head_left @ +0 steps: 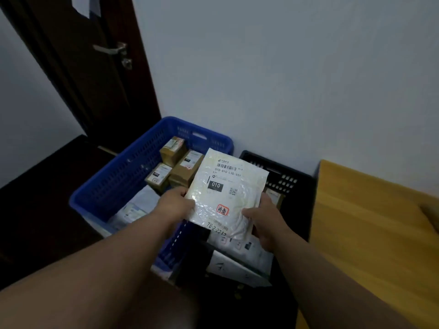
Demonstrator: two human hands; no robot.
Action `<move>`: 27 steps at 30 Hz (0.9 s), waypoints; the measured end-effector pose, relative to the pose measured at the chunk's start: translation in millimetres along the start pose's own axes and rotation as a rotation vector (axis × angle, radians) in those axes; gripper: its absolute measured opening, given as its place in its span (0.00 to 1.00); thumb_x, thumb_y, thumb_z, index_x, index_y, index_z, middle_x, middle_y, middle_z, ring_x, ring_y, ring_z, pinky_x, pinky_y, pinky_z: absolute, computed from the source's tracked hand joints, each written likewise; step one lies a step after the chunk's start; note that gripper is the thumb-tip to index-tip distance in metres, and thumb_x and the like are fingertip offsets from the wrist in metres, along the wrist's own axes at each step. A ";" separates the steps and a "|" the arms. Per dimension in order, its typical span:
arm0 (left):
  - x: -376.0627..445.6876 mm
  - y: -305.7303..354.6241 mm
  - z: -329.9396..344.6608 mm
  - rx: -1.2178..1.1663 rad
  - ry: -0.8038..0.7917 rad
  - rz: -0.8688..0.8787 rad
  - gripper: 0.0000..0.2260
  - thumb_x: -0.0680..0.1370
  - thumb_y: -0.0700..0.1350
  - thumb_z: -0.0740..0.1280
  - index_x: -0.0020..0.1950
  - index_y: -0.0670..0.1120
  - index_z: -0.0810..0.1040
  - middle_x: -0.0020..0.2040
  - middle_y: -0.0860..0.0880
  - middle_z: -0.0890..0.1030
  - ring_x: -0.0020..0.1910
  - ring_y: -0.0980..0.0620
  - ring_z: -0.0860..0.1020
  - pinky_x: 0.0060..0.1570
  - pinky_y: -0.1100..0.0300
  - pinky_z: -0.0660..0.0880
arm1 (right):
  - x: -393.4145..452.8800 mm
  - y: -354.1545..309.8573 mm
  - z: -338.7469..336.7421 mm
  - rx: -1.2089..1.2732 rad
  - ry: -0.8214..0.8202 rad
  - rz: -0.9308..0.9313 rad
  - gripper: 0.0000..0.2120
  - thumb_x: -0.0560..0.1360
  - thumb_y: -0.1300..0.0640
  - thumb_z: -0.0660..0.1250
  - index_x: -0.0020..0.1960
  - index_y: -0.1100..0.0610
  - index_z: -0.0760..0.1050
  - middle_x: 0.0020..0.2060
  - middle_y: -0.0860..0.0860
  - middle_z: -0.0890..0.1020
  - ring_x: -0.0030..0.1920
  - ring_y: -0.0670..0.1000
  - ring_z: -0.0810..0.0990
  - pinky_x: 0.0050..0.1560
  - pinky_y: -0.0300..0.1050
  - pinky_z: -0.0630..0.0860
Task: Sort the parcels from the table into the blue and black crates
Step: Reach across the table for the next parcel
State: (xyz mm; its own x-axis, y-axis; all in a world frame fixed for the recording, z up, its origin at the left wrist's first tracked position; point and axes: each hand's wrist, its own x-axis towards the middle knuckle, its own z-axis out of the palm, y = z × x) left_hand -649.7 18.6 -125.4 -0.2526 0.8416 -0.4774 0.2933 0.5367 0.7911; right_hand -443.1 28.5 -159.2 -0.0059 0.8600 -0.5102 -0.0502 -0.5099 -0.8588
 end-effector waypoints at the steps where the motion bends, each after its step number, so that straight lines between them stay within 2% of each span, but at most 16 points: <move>1: 7.0 -7.7 -15.5 0.005 0.013 -0.020 0.12 0.74 0.34 0.65 0.55 0.44 0.79 0.51 0.41 0.81 0.51 0.40 0.80 0.54 0.44 0.79 | 3.8 3.6 18.7 -0.009 -0.012 0.019 0.28 0.73 0.73 0.60 0.67 0.51 0.67 0.59 0.55 0.78 0.56 0.58 0.79 0.56 0.59 0.78; 3: 21.0 -20.4 -42.2 -0.007 0.033 -0.046 0.11 0.74 0.34 0.65 0.54 0.45 0.79 0.50 0.41 0.81 0.50 0.41 0.80 0.52 0.45 0.80 | 14.1 4.1 48.5 -0.042 -0.030 0.057 0.25 0.74 0.71 0.60 0.66 0.51 0.67 0.59 0.54 0.77 0.57 0.58 0.78 0.57 0.59 0.78; 5: 35.8 -28.7 -65.7 -0.017 0.057 -0.056 0.10 0.75 0.34 0.65 0.53 0.45 0.78 0.49 0.42 0.81 0.49 0.41 0.81 0.50 0.46 0.80 | 29.7 -1.8 72.0 -0.080 -0.035 0.086 0.17 0.77 0.66 0.60 0.63 0.52 0.69 0.57 0.54 0.78 0.55 0.57 0.79 0.57 0.59 0.78; 7: 51.1 -33.9 -87.2 -0.019 0.090 -0.065 0.11 0.74 0.33 0.66 0.53 0.44 0.79 0.47 0.41 0.82 0.45 0.42 0.81 0.45 0.50 0.81 | 47.8 -9.5 92.8 -0.106 -0.018 0.112 0.12 0.78 0.63 0.61 0.61 0.55 0.71 0.56 0.56 0.79 0.53 0.58 0.81 0.53 0.58 0.80; 9: 67.7 -37.4 -104.9 -0.018 0.114 -0.084 0.11 0.73 0.32 0.66 0.52 0.44 0.79 0.45 0.42 0.82 0.41 0.44 0.81 0.40 0.55 0.80 | 65.0 -15.0 112.3 -0.092 -0.014 0.137 0.10 0.78 0.63 0.62 0.58 0.56 0.72 0.54 0.57 0.80 0.49 0.57 0.82 0.42 0.51 0.82; 11: 86.2 -40.7 -119.1 0.009 0.137 -0.103 0.10 0.72 0.31 0.67 0.50 0.44 0.80 0.43 0.42 0.82 0.39 0.45 0.80 0.42 0.53 0.81 | 81.4 -16.8 131.5 -0.066 -0.046 0.160 0.11 0.78 0.65 0.63 0.59 0.56 0.71 0.53 0.57 0.80 0.46 0.55 0.82 0.31 0.44 0.79; 12: 94.2 -42.7 -123.8 0.029 0.151 -0.109 0.10 0.72 0.32 0.67 0.48 0.44 0.80 0.42 0.42 0.83 0.38 0.45 0.80 0.43 0.51 0.81 | 88.3 -16.5 139.0 -0.058 -0.063 0.164 0.13 0.77 0.66 0.64 0.60 0.56 0.70 0.53 0.57 0.80 0.47 0.55 0.82 0.30 0.43 0.79; 13: 105.7 -45.3 -129.3 0.058 0.168 -0.114 0.09 0.73 0.32 0.67 0.48 0.44 0.80 0.41 0.42 0.83 0.36 0.46 0.80 0.42 0.52 0.81 | 98.8 -15.0 148.4 -0.059 -0.079 0.168 0.16 0.76 0.68 0.64 0.61 0.56 0.69 0.54 0.57 0.79 0.49 0.56 0.82 0.31 0.45 0.80; 15: 125.0 -51.0 -138.6 0.132 0.202 -0.110 0.07 0.75 0.35 0.66 0.46 0.46 0.80 0.38 0.45 0.83 0.34 0.48 0.80 0.39 0.54 0.80 | 116.9 -11.7 165.0 -0.092 -0.102 0.171 0.24 0.75 0.71 0.64 0.67 0.54 0.66 0.57 0.57 0.78 0.53 0.59 0.80 0.42 0.54 0.82; 17: 147.2 -57.0 -147.4 0.213 0.213 -0.107 0.07 0.75 0.36 0.65 0.45 0.47 0.80 0.38 0.47 0.83 0.37 0.48 0.81 0.41 0.54 0.80 | 136.1 -8.6 181.3 -0.154 -0.121 0.184 0.34 0.74 0.72 0.64 0.74 0.49 0.59 0.60 0.56 0.77 0.55 0.60 0.80 0.50 0.59 0.81; 20: 181.6 -69.8 -158.8 0.334 0.197 -0.099 0.08 0.75 0.36 0.66 0.48 0.49 0.78 0.43 0.49 0.82 0.42 0.48 0.80 0.46 0.52 0.79 | 161.3 -4.8 202.4 -0.226 -0.153 0.217 0.44 0.74 0.72 0.65 0.78 0.43 0.48 0.62 0.56 0.75 0.56 0.60 0.79 0.47 0.54 0.82; 23: 214.6 -88.4 -167.4 0.440 0.166 -0.108 0.08 0.76 0.36 0.65 0.50 0.49 0.76 0.44 0.48 0.80 0.43 0.47 0.79 0.47 0.52 0.79 | 183.6 6.9 220.9 -0.269 -0.166 0.255 0.47 0.74 0.72 0.66 0.79 0.42 0.44 0.65 0.56 0.74 0.60 0.59 0.77 0.48 0.53 0.81; 26: 241.6 -109.4 -173.0 0.588 0.090 -0.136 0.07 0.76 0.37 0.63 0.50 0.48 0.73 0.42 0.49 0.78 0.40 0.49 0.77 0.35 0.58 0.73 | 199.2 26.8 237.3 -0.282 -0.161 0.291 0.45 0.74 0.71 0.65 0.79 0.46 0.46 0.66 0.56 0.72 0.63 0.59 0.74 0.60 0.60 0.77; 27: 250.4 -116.1 -173.7 0.646 0.054 -0.147 0.07 0.76 0.37 0.63 0.51 0.47 0.72 0.42 0.49 0.77 0.40 0.50 0.75 0.34 0.58 0.70 | 203.5 34.6 242.2 -0.279 -0.150 0.310 0.44 0.74 0.70 0.65 0.79 0.47 0.46 0.67 0.57 0.72 0.63 0.59 0.74 0.61 0.60 0.76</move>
State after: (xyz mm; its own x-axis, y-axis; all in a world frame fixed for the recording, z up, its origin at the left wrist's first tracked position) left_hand -907.1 156.6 -270.4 -0.3729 0.7616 -0.5300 0.7419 0.5877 0.3226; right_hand -687.9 190.8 -281.6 -0.1239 0.6483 -0.7512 0.2482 -0.7127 -0.6561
